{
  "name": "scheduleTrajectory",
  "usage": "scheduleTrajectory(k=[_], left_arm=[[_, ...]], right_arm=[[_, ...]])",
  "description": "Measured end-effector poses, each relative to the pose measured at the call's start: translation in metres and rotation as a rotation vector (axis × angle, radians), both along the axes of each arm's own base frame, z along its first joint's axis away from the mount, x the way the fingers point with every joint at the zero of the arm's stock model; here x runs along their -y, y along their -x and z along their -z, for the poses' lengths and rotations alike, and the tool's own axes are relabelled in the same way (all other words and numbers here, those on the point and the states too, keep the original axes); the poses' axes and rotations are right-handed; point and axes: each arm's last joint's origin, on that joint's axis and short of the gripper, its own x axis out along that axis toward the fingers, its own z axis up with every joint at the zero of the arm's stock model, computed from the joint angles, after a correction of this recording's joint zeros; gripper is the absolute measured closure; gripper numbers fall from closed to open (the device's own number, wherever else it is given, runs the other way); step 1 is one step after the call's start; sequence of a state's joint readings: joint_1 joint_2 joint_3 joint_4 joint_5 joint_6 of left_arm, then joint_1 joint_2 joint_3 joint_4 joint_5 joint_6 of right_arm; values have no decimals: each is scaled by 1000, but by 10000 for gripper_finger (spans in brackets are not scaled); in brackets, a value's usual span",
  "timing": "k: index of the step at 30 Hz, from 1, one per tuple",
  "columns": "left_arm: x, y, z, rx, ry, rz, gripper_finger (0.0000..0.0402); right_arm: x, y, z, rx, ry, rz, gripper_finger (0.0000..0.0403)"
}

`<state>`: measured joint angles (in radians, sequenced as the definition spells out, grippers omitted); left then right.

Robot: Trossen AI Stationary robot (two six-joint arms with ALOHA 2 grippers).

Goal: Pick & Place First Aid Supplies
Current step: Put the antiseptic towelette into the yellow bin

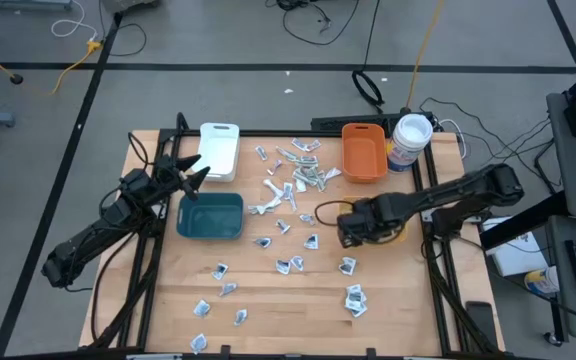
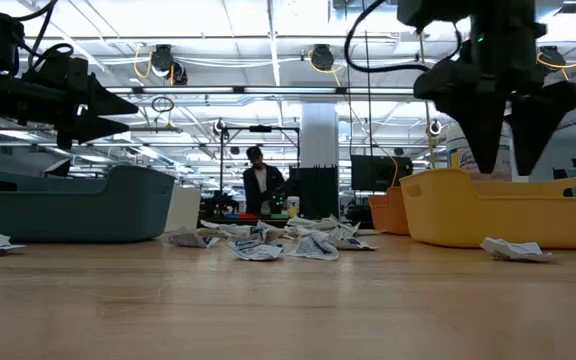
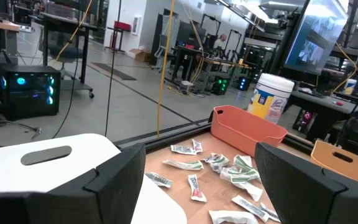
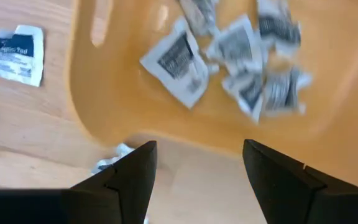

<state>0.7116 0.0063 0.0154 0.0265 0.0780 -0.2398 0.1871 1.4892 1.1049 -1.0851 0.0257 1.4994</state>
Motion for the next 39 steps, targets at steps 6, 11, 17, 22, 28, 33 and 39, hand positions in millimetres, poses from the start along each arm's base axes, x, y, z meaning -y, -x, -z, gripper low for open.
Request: scheduleTrajectory(k=[6,11,17,22,28,33,39], left_arm=[[0,0,0,0,0,0,96],[0,0,0,0,0,-1,96],[0,0,0,0,0,0,96],[0,0,0,0,0,-1,96],[0,0,0,-1,1,-1,96],[0,0,0,0,0,-1,96],[0,0,0,0,0,0,96]], right_arm=[[-33,8,0,7,-6,106,171],[-54,17,0,31,26,175,171],[-62,11,3,48,23,182,171],[-66,-4,3,43,28,172,171],[-65,-28,8,29,39,159,171],[-64,-39,9,36,35,158,171],[-68,-45,27,-11,56,165,174]])
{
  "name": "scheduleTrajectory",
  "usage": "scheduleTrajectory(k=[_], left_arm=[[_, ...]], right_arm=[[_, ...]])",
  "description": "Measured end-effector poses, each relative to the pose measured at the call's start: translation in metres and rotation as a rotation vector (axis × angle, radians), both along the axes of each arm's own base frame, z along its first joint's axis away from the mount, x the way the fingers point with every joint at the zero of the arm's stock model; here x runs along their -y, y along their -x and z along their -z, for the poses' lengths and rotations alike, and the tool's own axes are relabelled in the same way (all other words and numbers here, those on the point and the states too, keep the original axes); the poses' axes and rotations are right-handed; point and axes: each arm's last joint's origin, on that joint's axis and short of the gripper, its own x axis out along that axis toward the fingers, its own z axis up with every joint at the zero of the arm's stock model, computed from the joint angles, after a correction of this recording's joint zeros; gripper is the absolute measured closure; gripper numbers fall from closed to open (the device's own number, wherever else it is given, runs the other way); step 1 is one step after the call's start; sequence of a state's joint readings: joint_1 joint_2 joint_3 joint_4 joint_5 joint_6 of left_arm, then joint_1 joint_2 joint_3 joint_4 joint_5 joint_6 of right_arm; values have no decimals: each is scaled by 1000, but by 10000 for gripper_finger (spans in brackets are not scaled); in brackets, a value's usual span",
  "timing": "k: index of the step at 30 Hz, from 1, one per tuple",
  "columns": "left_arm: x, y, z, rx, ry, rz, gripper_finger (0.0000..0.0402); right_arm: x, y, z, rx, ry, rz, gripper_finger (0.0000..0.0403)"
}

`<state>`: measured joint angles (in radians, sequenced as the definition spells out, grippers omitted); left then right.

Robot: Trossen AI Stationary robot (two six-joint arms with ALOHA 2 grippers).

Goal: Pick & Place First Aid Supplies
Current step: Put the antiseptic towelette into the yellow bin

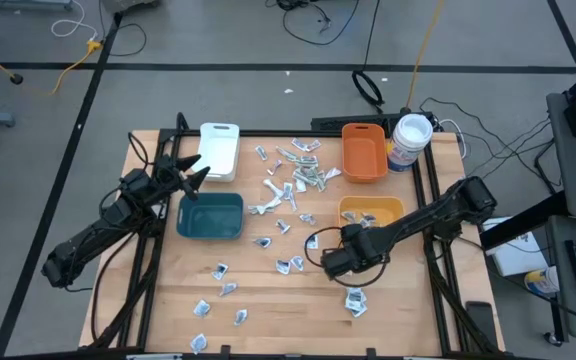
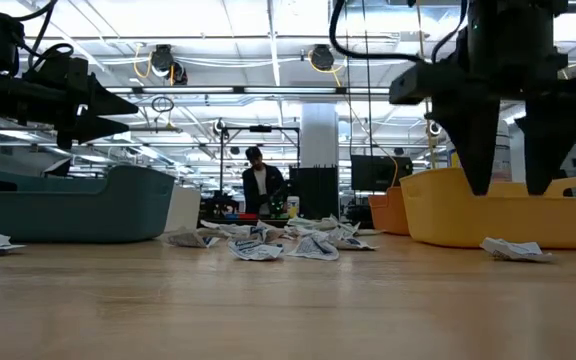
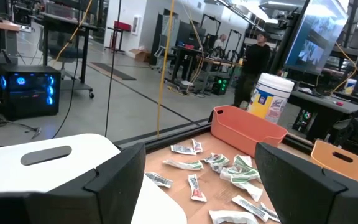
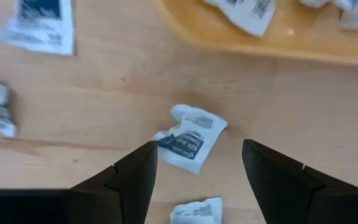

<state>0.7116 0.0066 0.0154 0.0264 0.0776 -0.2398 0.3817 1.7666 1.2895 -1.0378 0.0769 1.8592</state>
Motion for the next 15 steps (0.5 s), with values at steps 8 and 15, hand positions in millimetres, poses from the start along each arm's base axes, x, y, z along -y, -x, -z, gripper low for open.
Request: scheduleTrajectory(k=[8,15], left_arm=[[0,0,0,0,0,0,96],[0,0,0,0,0,0,96]], right_arm=[[-5,-12,23,-4,2,-20,174],[-6,-15,42,6,-2,-24,178]])
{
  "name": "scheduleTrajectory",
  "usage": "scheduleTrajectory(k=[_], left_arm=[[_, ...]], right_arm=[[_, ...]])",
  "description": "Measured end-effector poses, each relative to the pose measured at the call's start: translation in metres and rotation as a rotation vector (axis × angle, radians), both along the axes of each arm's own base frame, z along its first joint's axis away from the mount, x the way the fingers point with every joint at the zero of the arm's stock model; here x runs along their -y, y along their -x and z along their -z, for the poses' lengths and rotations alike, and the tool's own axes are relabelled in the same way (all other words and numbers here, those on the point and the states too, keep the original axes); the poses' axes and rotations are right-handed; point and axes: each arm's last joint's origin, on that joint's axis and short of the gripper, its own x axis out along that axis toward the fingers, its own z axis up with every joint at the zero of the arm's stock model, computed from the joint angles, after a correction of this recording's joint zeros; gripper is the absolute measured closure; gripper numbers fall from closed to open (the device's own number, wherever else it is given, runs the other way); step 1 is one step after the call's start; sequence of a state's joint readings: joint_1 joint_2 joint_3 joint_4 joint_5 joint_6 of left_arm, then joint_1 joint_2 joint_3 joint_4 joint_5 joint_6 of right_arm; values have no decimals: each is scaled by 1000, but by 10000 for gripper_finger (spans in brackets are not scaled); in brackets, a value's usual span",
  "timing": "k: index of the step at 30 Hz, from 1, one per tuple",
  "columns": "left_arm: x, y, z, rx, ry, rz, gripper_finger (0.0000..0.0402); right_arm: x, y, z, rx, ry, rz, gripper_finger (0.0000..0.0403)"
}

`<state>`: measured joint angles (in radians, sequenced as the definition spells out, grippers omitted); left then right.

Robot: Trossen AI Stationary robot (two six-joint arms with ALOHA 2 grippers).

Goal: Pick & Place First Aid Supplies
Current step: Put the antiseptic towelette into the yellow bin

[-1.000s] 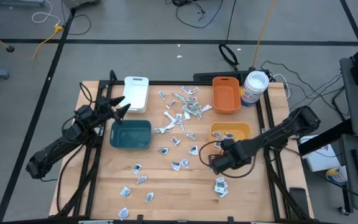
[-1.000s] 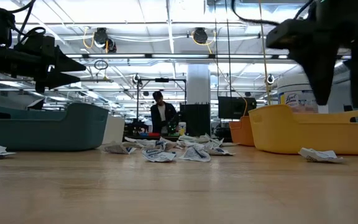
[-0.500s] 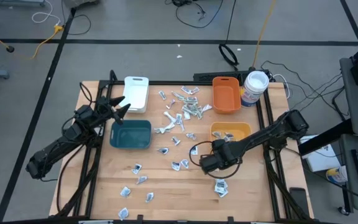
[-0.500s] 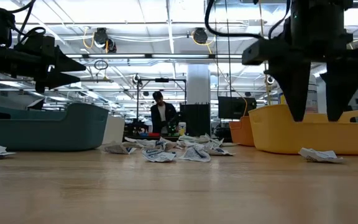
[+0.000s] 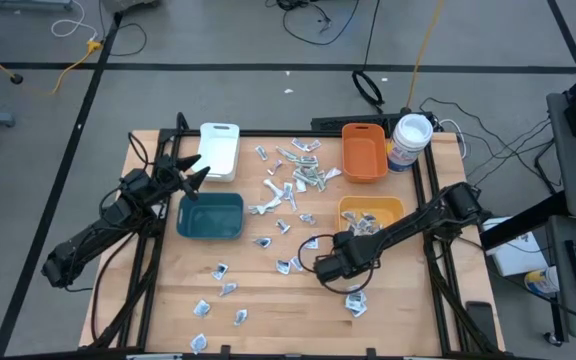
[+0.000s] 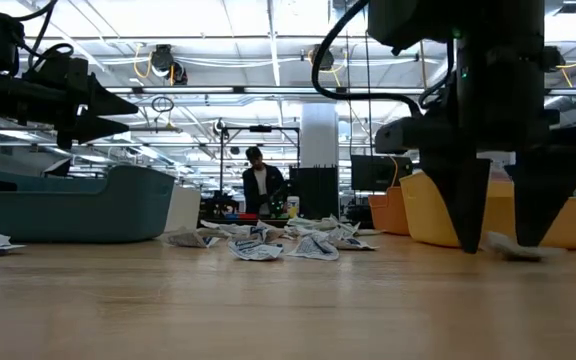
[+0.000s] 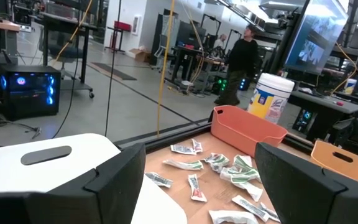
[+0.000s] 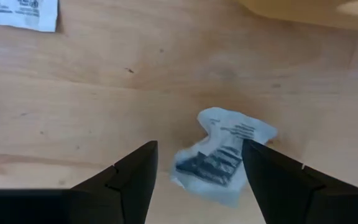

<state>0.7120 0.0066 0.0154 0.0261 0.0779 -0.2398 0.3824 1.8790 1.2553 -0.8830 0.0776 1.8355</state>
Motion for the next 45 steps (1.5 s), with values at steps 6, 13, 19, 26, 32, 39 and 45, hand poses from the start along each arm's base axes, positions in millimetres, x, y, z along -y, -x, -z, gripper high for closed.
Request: scheduleTrajectory(k=[6,13,19,26,32,39,45], left_arm=[[0,0,0,0,0,0,96],[0,0,0,0,0,0,96],[0,0,0,0,0,0,96],[0,0,0,0,0,0,96],[0,0,0,0,0,0,96],[0,0,0,0,0,0,96],[0,0,0,0,0,0,96]], right_arm=[[0,1,3,2,-1,-21,241],[-2,3,1,-4,1,-98,385],[-7,15,-20,8,-7,-184,387],[-2,35,-54,-9,0,-531,395],[13,55,-81,-42,11,-879,395],[49,78,-91,-34,19,-1004,396],[78,98,-84,-52,19,-1027,393]])
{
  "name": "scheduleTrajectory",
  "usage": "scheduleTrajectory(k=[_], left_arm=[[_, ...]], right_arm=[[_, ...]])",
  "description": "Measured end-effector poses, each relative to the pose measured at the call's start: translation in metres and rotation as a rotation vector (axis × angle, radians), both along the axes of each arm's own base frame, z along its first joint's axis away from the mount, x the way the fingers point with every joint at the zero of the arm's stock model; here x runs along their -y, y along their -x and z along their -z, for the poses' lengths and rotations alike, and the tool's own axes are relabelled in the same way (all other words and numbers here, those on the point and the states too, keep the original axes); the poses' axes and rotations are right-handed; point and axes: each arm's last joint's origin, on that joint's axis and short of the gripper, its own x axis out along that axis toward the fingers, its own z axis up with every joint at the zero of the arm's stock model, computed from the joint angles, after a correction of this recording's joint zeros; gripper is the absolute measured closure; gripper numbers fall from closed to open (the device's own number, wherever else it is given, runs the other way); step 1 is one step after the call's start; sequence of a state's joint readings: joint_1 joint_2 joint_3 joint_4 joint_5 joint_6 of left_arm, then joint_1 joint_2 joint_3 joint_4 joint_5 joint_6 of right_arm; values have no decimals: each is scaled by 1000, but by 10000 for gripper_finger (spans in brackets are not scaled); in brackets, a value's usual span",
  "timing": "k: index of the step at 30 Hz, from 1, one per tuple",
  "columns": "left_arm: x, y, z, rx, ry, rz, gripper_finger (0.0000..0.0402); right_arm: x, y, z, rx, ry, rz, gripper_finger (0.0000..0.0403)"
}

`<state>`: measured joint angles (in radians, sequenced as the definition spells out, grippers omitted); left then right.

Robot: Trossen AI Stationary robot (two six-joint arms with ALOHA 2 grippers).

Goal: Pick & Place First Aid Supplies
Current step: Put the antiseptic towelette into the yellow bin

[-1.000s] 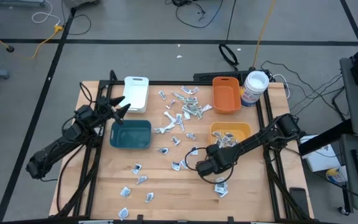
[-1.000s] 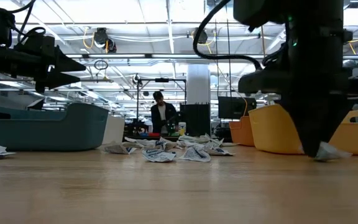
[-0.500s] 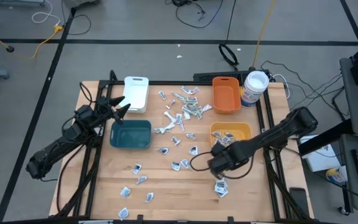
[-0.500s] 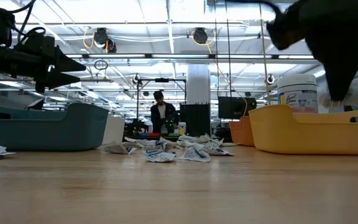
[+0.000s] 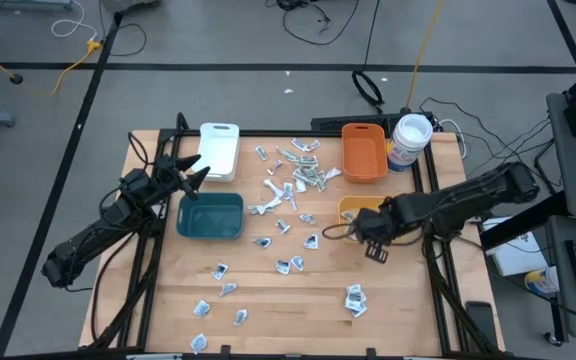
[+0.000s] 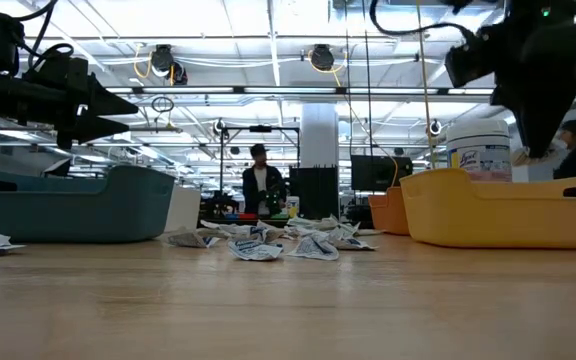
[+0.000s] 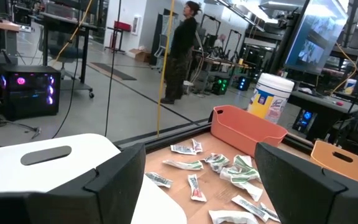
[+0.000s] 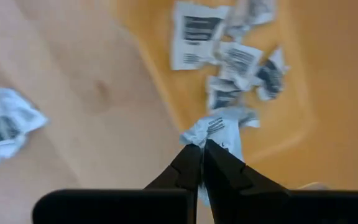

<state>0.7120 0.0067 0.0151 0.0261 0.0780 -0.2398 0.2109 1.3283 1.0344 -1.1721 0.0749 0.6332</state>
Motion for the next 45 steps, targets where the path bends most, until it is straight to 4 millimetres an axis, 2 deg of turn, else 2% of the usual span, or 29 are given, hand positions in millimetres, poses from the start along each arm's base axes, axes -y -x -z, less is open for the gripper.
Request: scheduleTrajectory(k=[5,11,15,23,28,34,37,40,45], left_arm=[[0,0,0,0,0,0,96],[0,0,0,0,0,0,96],[0,0,0,1,0,0,96],[0,0,0,0,0,0,96],[0,0,0,0,0,0,96],[0,0,0,0,0,0,96],[0,0,0,1,0,0,96],[0,0,0,0,0,0,96],[0,0,0,0,0,0,96]], right_arm=[[23,11,9,-23,6,31,398],[44,18,32,-32,4,91,393],[50,19,46,-12,-24,124,394],[52,20,47,-13,-69,123,380],[54,22,47,-30,-99,145,336],[56,22,47,-33,-92,174,238],[56,18,40,-6,-73,173,199],[56,10,27,44,-69,183,177],[54,-4,4,135,-43,311,171]])
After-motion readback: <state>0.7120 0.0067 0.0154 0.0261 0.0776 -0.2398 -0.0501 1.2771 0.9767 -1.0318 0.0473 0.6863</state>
